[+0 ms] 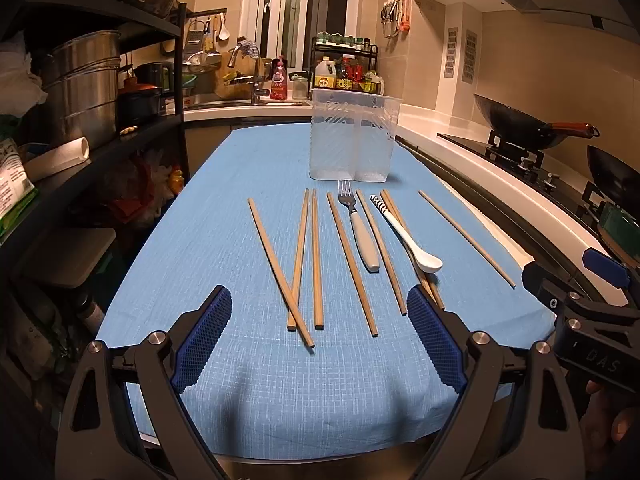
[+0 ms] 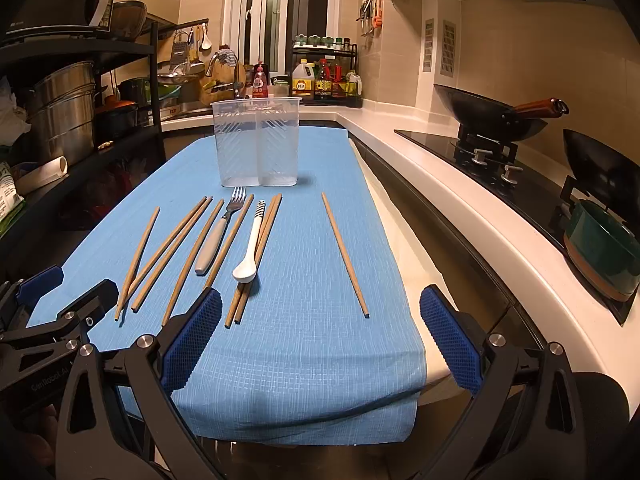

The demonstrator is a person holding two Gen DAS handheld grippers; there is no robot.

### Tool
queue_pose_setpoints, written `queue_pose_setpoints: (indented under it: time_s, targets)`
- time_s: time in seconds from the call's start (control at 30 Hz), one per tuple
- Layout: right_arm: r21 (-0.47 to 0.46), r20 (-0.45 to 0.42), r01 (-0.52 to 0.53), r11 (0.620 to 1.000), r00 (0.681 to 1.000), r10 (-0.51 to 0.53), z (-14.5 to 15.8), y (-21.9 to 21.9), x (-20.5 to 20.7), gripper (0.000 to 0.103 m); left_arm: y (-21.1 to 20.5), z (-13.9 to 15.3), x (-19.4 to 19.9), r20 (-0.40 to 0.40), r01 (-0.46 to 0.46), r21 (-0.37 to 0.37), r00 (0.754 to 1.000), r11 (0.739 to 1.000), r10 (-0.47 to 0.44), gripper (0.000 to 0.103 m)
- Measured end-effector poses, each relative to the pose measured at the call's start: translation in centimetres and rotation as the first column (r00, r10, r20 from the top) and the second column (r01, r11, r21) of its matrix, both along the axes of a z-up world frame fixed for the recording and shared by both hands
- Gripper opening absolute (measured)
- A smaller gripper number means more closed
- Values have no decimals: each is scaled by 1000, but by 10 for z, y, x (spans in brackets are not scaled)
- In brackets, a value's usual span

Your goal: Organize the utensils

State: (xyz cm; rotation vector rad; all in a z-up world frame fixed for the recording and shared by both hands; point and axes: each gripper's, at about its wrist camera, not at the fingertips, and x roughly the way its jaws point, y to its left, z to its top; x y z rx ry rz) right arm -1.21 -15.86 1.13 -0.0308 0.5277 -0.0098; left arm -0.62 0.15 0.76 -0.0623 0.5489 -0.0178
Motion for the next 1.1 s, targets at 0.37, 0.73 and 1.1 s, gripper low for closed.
queue_pose_setpoints:
  time_s: [0.37, 0.73, 1.1]
  targets:
    - [1, 5, -1, 1000, 1000, 1, 1, 0, 0, 97, -2, 3, -2, 17, 11, 5, 1000, 1000, -11, 87]
    - [1, 5, 0, 1000, 1000, 0, 1, 0, 0, 97, -3, 4, -3, 18, 19, 4, 1000, 1000, -19, 87]
    - [0, 5, -2, 1000, 1000, 2, 1, 0, 0, 97, -2, 4, -3, 20, 21, 3, 1000, 1000, -22, 87]
